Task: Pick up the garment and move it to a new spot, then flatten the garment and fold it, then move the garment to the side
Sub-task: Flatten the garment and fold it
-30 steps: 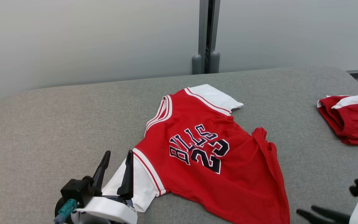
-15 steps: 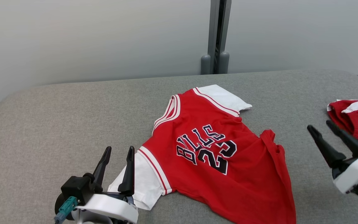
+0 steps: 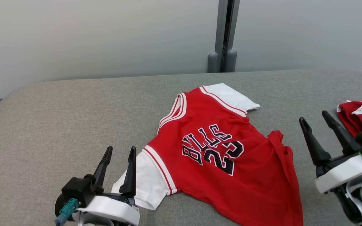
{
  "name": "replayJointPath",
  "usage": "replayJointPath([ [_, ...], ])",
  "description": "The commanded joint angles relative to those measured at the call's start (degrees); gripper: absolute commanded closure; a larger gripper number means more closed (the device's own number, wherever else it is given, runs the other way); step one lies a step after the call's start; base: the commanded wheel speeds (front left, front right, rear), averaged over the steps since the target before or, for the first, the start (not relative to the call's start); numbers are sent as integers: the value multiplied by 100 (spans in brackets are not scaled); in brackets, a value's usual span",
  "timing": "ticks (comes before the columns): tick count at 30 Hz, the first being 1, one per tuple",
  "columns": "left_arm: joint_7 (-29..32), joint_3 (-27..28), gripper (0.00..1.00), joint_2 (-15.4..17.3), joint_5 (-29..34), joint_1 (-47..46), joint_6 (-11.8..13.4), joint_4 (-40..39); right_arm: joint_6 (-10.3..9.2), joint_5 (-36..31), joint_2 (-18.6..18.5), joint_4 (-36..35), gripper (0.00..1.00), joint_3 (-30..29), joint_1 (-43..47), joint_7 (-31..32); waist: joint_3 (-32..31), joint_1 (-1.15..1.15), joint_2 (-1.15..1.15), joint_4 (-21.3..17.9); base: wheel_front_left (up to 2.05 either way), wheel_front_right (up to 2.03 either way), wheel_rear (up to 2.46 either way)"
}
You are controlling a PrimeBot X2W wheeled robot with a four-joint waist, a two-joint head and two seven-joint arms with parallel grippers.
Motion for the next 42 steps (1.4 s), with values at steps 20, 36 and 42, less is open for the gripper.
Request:
replayJointPath([
  [20, -16, -198, 0, 24, 82, -187, -15, -21, -1, -193, 380, 568, 0, -692, -20, -21, 344, 0, 0, 532, 0, 0, 0],
  [36, -16, -764, 0, 24, 8, -656, -9, 8, 0, 1542, 25, 3087, 0, 15, -2241, 1388, 1367, 0, 0, 1596, 0, 0, 0],
  [42, -16, -914, 0, 26, -80, -689, 45, -21, 0, 2097, -73, 3725, 0, 72, -2659, 1873, 1541, 0, 0, 1863, 0, 0, 0],
])
